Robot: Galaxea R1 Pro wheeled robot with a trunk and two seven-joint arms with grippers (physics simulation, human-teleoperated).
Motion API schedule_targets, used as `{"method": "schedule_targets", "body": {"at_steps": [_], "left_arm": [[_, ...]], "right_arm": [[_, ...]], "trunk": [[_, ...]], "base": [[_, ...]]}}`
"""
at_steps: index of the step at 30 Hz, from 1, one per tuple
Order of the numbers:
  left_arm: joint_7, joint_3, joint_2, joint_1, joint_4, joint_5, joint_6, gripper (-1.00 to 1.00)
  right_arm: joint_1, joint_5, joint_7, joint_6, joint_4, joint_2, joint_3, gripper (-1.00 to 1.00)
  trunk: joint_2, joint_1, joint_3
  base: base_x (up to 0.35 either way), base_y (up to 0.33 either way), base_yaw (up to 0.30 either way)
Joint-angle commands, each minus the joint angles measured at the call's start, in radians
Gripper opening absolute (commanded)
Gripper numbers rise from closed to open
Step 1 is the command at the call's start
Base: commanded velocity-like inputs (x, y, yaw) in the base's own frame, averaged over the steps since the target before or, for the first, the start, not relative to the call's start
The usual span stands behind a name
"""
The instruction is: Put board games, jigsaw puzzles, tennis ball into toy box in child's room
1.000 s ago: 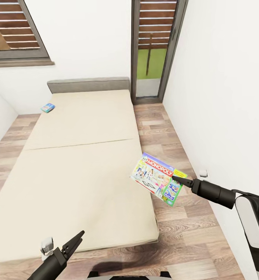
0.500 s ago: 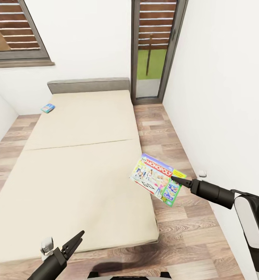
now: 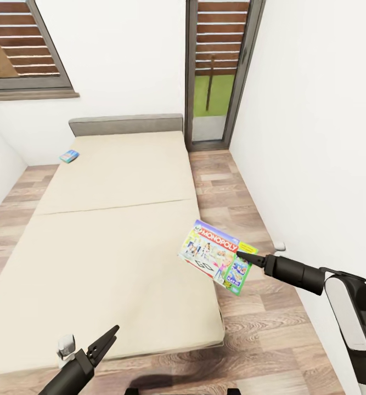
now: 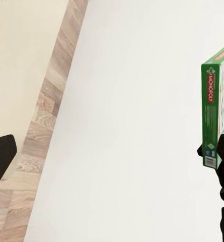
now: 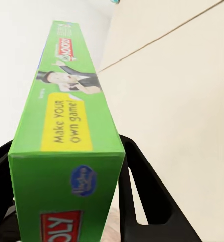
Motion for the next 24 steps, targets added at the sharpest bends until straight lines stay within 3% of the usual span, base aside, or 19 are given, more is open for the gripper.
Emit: {"method": "schedule_targets", "body": {"at_steps": [1, 24], "left_arm": [[0.001, 0.001, 0.0, 0.0, -0.001, 0.008, 0.008, 1.0], [0.0, 0.001, 0.002, 0.0, -0.001, 0.008, 0.022, 1.0]], "right_arm": [[-0.001, 0.004, 0.006, 0.004, 0.0, 0.0, -0.001, -1.0], [-0.001, 0.004, 0.004, 0.004, 0.0, -0.001, 0.003, -1.0]], "trunk": [[-0.002, 0.001, 0.0], [-0.002, 0.001, 0.036]], "base": [[0.0, 0.0, 0.0], [0.0, 0.0, 0.0]]}}
